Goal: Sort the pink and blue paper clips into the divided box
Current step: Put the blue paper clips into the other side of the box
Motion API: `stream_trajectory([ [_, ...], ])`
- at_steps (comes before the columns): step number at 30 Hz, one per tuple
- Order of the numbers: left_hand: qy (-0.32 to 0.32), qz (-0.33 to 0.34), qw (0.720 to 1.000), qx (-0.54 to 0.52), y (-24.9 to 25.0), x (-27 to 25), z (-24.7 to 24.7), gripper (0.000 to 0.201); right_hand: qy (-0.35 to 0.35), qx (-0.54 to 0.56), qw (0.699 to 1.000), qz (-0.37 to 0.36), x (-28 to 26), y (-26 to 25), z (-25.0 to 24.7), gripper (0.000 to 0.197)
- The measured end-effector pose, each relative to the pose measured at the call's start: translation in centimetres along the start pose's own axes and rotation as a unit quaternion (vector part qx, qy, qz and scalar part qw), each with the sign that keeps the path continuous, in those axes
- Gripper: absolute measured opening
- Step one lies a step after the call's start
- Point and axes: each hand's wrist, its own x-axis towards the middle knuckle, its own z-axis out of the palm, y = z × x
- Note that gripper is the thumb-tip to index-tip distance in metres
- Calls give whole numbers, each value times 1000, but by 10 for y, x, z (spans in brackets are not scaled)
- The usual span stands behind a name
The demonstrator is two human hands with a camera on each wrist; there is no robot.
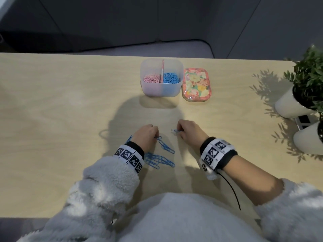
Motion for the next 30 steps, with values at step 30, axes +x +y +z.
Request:
stream_trajectory([
  [30,60,-71,884,-458,-17,21,-34,14,-36,-11,998,-45,-23,-24,47,15],
])
